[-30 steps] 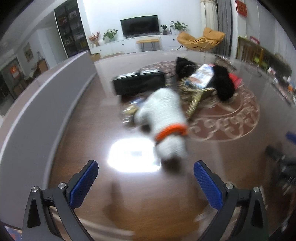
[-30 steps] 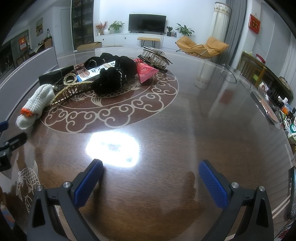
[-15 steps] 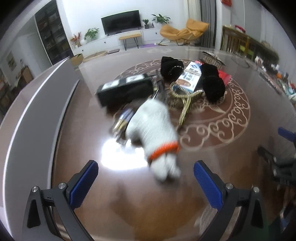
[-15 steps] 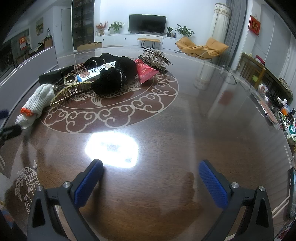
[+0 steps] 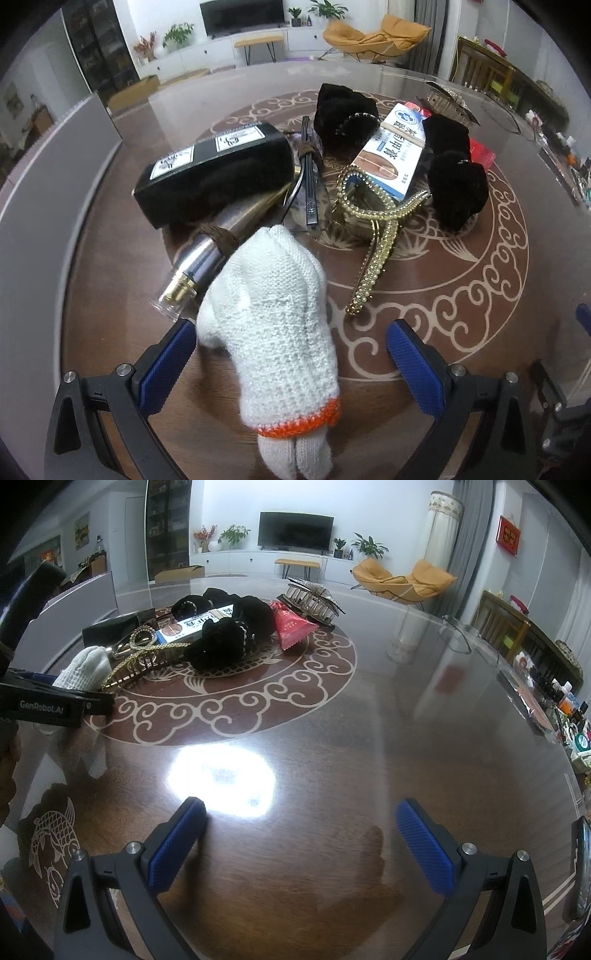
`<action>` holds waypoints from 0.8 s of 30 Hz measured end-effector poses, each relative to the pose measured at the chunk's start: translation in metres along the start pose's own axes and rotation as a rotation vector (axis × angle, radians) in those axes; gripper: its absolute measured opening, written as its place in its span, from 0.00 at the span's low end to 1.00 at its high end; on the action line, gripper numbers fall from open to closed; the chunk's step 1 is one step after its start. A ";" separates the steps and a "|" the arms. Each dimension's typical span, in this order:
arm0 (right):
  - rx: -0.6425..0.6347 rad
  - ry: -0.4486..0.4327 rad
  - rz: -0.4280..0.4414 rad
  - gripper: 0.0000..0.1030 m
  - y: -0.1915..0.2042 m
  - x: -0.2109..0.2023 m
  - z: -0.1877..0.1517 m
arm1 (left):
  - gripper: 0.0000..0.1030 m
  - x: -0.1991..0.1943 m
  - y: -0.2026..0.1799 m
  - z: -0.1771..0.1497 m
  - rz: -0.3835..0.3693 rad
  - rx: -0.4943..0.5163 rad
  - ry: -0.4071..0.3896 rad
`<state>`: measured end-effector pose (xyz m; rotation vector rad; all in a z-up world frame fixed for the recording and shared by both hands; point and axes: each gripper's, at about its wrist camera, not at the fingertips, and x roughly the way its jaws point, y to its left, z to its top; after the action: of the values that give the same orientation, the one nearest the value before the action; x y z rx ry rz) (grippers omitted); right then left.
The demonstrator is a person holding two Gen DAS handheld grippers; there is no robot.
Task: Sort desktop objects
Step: 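Reach the left tool to the white knit glove and close on it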
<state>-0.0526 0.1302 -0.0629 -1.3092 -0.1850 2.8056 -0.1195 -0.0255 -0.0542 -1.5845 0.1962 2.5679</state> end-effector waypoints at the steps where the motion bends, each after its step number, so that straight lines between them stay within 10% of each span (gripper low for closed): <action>1: 0.000 0.001 0.000 1.00 0.000 0.000 0.000 | 1.00 0.002 0.002 0.001 -0.021 -0.014 0.017; 13: 0.004 0.002 0.004 1.00 -0.001 -0.001 -0.001 | 0.98 0.007 0.005 0.008 -0.054 0.011 0.088; 17: 0.000 0.003 0.006 1.00 0.000 -0.001 -0.002 | 0.52 -0.007 0.003 0.001 -0.059 0.014 0.029; 24: 0.001 0.007 0.017 1.00 -0.001 0.000 -0.002 | 0.40 -0.030 0.016 -0.036 -0.094 -0.027 -0.009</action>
<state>-0.0507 0.1313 -0.0639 -1.3265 -0.1728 2.8143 -0.0771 -0.0482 -0.0427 -1.5513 0.0839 2.5163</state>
